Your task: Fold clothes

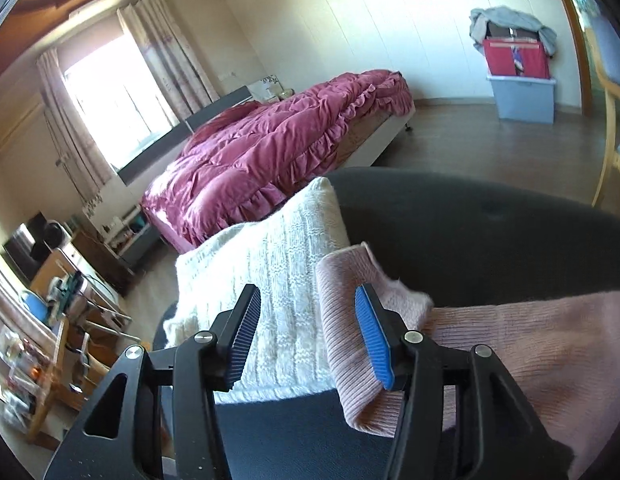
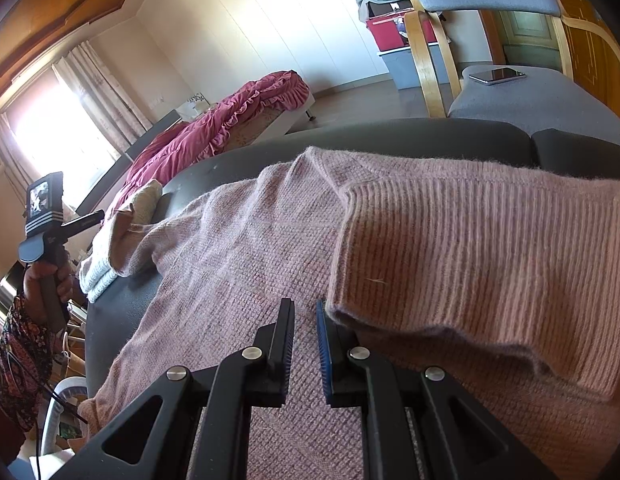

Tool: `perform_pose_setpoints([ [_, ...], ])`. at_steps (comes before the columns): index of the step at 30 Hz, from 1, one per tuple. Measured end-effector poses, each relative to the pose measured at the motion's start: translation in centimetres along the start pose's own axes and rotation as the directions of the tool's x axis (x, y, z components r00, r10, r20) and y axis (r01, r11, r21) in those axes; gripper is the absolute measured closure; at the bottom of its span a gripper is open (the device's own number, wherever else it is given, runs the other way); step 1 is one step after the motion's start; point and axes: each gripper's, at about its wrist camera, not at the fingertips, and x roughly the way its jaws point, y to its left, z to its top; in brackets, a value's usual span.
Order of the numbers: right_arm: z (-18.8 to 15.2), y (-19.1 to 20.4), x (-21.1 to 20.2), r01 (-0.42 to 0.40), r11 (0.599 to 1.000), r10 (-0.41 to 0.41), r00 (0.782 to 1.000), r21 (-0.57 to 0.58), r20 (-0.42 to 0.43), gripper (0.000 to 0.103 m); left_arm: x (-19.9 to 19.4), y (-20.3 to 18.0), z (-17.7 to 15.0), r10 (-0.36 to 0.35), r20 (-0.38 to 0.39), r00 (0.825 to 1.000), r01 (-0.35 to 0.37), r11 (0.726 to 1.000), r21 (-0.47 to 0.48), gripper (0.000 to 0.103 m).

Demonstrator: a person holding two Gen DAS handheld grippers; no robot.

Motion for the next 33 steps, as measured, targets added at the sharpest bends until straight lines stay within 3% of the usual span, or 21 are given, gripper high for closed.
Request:
perform_pose_setpoints([
  [6, 0.0, 0.0, 0.1, -0.002, 1.000, 0.002, 1.000, 0.003, 0.000, 0.093, -5.6, -3.4, 0.2, -0.105, 0.101, 0.989, 0.100, 0.993, 0.056, 0.050],
  [12, 0.0, 0.0, 0.0, -0.008, 1.000, 0.008, 1.000, 0.009, 0.002, 0.093, -12.9, -11.5, -1.1, -0.307, 0.158, 0.938, 0.284, 0.946, 0.157, 0.050],
  [14, 0.0, -0.2, -0.5, -0.019, 1.000, 0.018, 0.999, 0.023, 0.026, 0.092, -15.2, -14.9, -2.0, -0.374, 0.148, 0.915, 0.343, 0.918, 0.202, 0.050],
  [17, 0.3, -0.8, -2.6, -0.009, 0.999, 0.004, 0.992, 0.042, 0.127, 0.092, -18.0, -20.1, -4.3, -0.469, 0.116, 0.876, 0.419, 0.857, 0.300, 0.065],
  [18, 0.4, -1.1, -3.6, 0.016, 0.999, -0.023, 0.985, 0.047, 0.170, 0.092, -18.5, -21.7, -5.1, -0.488, 0.103, 0.867, 0.432, 0.838, 0.332, 0.065],
  [22, 0.8, -2.2, -7.1, 0.132, 0.987, -0.153, 0.936, 0.086, 0.316, 0.092, -18.1, -26.0, -7.8, -0.525, 0.018, 0.851, 0.484, 0.796, 0.364, 0.064],
  [25, 0.9, -3.5, -8.4, 0.174, 0.976, -0.209, 0.917, 0.130, 0.339, 0.088, -16.3, -27.8, -8.8, -0.518, -0.042, 0.855, 0.495, 0.787, 0.368, 0.064],
  [28, 0.8, -5.2, -8.0, 0.145, 0.969, -0.201, 0.934, 0.199, 0.294, 0.084, -15.8, -28.2, -8.8, -0.528, -0.054, 0.847, 0.509, 0.780, 0.363, 0.064],
  [30, 0.8, -6.3, -7.2, 0.111, 0.965, -0.172, 0.953, 0.239, 0.251, 0.084, -15.7, -28.2, -8.7, -0.537, -0.053, 0.842, 0.518, 0.777, 0.358, 0.055],
  [33, 0.6, -6.7, -6.2, 0.101, 0.960, -0.154, 0.969, 0.259, 0.192, 0.079, -15.5, -28.2, -8.6, -0.549, -0.053, 0.834, 0.530, 0.771, 0.352, 0.054],
])
